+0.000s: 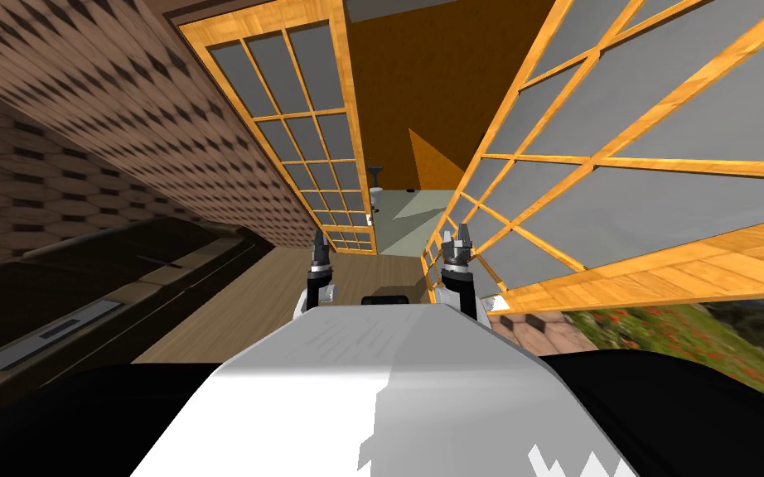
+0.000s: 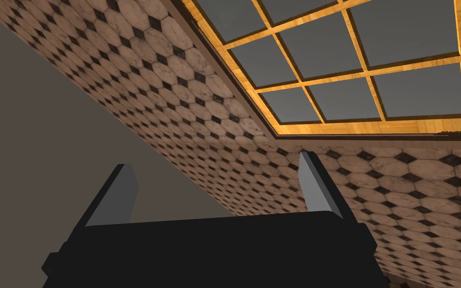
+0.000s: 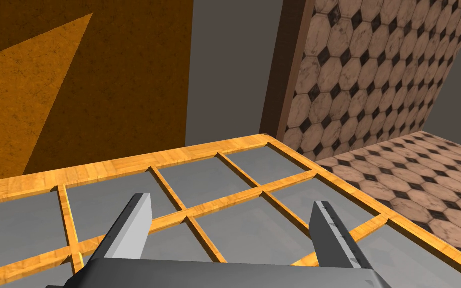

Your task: Pull the door open

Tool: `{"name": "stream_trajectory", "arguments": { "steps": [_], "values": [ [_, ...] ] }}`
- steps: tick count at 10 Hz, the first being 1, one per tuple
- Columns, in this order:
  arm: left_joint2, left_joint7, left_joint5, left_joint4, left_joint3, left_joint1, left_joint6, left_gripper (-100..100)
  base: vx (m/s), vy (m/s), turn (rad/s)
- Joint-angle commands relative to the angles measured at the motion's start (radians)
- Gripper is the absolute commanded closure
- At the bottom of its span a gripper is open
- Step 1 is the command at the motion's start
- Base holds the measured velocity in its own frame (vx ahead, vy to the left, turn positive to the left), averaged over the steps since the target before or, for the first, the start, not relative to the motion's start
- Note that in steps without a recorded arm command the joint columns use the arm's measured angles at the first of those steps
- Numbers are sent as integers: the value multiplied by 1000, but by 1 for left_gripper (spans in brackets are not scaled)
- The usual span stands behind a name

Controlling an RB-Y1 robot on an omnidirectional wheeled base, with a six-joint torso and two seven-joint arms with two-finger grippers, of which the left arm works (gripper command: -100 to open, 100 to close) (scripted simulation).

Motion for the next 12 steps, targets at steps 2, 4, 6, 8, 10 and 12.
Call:
{"name": "stream_trajectory", "arguments": {
  "steps": [2, 4, 6, 8, 10, 12],
  "values": [
    [14, -48, -8, 66, 1, -18, -17, -100, 91, -30, 6],
    [19, -68, -12, 92, 1, -25, -24, -100, 88, -31, 5],
    [28, -106, -19, 146, 1, -39, -37, -100, 66, -12, 3],
    [38, -145, -27, 201, 1, -54, -51, -100, 93, -19, 6],
    [48, -186, -35, 256, 1, -70, -66, -100, 113, -34, 6],
    [57, -227, -42, 314, 1, -85, -80, -100, 103, -32, 6]
  ]
}}
